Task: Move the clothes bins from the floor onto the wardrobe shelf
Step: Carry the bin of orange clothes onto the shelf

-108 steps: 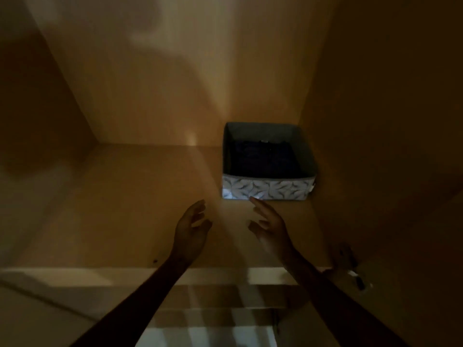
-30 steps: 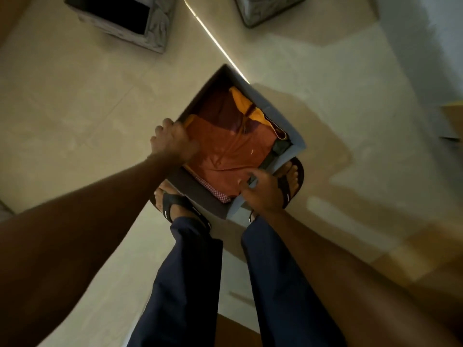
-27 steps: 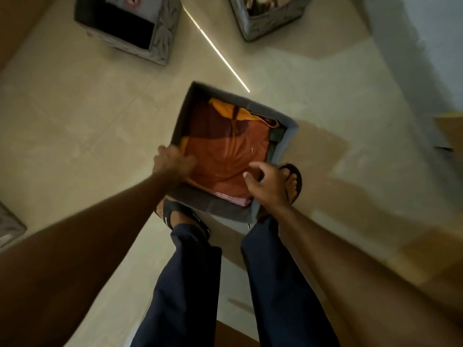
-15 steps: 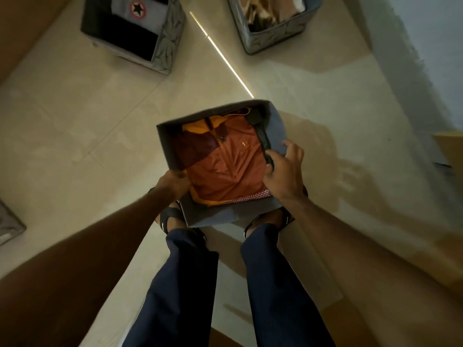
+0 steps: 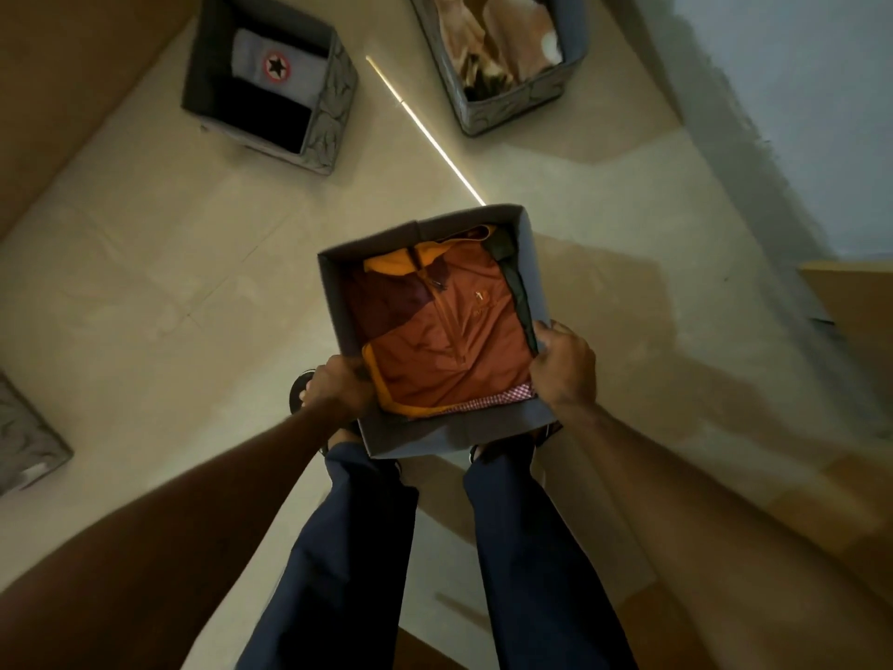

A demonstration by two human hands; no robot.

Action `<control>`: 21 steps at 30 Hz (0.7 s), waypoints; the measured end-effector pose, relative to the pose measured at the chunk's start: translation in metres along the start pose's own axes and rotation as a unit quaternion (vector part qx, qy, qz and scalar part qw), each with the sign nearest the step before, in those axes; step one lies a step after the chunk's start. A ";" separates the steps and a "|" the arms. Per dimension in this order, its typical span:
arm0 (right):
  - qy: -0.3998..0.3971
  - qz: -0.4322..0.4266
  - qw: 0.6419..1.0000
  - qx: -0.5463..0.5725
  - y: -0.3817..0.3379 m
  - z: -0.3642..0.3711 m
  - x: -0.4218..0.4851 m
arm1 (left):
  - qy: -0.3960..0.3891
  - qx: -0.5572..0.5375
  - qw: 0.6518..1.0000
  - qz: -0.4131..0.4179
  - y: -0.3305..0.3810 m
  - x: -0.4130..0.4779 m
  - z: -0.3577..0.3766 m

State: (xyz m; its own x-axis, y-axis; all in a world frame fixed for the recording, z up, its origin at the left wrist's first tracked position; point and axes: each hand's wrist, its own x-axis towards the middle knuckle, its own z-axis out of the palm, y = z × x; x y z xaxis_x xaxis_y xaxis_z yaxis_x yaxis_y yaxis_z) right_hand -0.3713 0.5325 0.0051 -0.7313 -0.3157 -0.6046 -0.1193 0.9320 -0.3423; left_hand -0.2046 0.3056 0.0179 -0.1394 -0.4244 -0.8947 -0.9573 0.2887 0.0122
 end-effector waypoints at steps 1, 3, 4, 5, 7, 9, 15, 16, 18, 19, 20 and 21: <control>-0.002 0.008 1.000 0.006 -0.004 -0.015 -0.011 | -0.005 -0.001 1.000 0.007 0.005 -0.015 -0.009; -0.002 0.014 1.000 0.013 -0.010 -0.049 -0.037 | -0.002 -0.002 1.000 0.023 0.018 -0.053 -0.032; 0.000 0.016 1.000 0.014 -0.015 -0.070 -0.053 | 0.000 0.002 1.000 0.031 0.025 -0.076 -0.045; 0.002 0.020 1.000 0.013 -0.018 -0.088 -0.067 | 0.002 0.011 0.999 0.042 0.031 -0.096 -0.057; 0.005 0.020 1.000 0.016 -0.028 -0.132 -0.103 | 0.003 0.031 0.997 0.067 0.043 -0.151 -0.086; 0.021 0.024 0.999 0.032 -0.037 -0.174 -0.138 | 0.006 0.045 0.994 0.099 0.057 -0.206 -0.114; 0.076 0.021 0.994 0.070 -0.064 -0.307 -0.249 | 0.078 0.055 0.978 0.187 0.082 -0.378 -0.187; 0.091 0.020 0.993 0.074 -0.068 -0.328 -0.269 | 0.090 0.057 0.973 0.204 0.086 -0.404 -0.196; 0.118 0.021 0.990 0.074 -0.074 -0.359 -0.304 | 0.098 0.060 0.964 0.241 0.090 -0.447 -0.209; 0.131 0.022 0.988 0.080 -0.075 -0.373 -0.320 | 0.099 0.064 0.958 0.261 0.093 -0.464 -0.216; 0.139 0.027 0.987 0.081 -0.076 -0.379 -0.328 | 0.101 0.064 0.954 0.275 0.094 -0.472 -0.220; 0.160 0.044 0.982 0.088 -0.077 -0.392 -0.349 | 0.103 0.073 0.944 0.303 0.097 -0.491 -0.227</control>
State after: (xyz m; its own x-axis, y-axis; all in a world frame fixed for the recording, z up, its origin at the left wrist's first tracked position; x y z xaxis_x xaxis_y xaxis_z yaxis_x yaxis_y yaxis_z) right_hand -0.3699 0.6404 0.5245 -0.9104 -0.1378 -0.3901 0.0507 0.8986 -0.4358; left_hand -0.2867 0.3470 0.5596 -0.7118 -0.2961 -0.6370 -0.6423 0.6414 0.4196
